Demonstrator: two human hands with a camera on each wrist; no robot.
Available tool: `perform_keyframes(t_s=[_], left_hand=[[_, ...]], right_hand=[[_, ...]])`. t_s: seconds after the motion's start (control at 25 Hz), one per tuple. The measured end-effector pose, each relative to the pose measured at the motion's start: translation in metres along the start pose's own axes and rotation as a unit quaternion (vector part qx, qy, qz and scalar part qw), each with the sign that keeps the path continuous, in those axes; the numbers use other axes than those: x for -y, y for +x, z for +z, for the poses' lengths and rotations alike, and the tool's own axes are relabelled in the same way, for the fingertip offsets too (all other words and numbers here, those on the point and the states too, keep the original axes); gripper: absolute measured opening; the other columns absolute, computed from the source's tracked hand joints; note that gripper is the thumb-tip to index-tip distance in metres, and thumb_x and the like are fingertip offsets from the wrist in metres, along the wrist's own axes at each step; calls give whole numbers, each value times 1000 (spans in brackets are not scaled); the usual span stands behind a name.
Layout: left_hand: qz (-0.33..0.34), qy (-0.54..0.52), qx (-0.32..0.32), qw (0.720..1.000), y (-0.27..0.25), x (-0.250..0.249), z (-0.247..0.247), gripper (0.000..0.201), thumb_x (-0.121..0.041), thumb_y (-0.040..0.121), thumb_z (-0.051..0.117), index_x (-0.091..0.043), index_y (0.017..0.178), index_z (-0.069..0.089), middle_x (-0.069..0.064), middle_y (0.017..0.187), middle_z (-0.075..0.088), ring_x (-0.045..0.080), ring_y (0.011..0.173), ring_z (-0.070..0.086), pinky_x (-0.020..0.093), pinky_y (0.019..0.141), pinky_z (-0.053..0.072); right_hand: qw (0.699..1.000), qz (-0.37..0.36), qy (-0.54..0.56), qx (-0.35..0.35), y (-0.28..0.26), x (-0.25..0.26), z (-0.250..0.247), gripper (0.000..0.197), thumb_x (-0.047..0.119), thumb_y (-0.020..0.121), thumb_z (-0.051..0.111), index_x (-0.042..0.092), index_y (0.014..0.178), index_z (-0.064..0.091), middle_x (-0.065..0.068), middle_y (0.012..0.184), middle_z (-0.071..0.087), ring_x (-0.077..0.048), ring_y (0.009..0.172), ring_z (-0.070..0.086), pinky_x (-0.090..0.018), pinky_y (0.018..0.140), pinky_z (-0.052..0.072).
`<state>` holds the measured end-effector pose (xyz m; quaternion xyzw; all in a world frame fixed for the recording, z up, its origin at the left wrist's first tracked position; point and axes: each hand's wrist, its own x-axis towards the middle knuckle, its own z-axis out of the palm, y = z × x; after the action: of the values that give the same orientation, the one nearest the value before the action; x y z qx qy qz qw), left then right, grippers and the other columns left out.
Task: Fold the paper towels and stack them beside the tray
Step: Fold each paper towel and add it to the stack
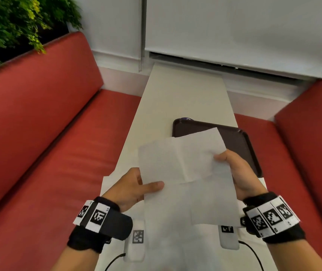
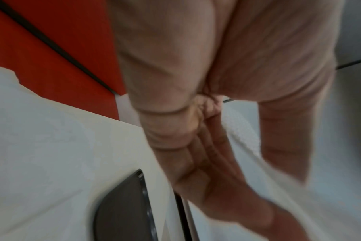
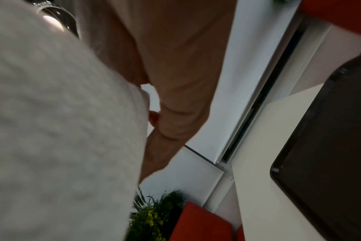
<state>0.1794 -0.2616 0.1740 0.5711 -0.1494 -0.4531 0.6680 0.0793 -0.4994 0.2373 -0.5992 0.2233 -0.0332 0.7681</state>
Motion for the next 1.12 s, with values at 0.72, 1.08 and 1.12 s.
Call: perform_keyframes(t_s=[0.72, 1.08, 1.12], left_hand=[[115, 51, -102, 987, 10, -28, 7, 27, -3, 81, 68, 5, 106, 64, 19, 104, 70, 31, 95, 67, 35, 78, 58], [96, -37, -111, 988, 7, -32, 13, 27, 2, 83, 49, -10, 69, 70, 16, 83, 64, 30, 74, 60, 32, 59, 49], [83, -42, -119, 989, 6, -32, 12, 31, 1, 83, 41, -8, 65, 65, 16, 83, 59, 31, 76, 53, 33, 60, 44]], right_hand=[[988, -113, -87, 58, -16, -19, -33, 52, 43, 59, 85, 13, 101, 75, -14, 110, 71, -30, 101, 69, -35, 80, 58], [995, -98, -29, 12, -19, -24, -45, 36, -2, 87, 48, 12, 69, 76, -10, 72, 69, -22, 64, 65, -24, 53, 53], [995, -90, -33, 7, -21, -24, -45, 48, -6, 89, 37, 10, 60, 72, -9, 66, 64, -21, 58, 60, -22, 47, 48]])
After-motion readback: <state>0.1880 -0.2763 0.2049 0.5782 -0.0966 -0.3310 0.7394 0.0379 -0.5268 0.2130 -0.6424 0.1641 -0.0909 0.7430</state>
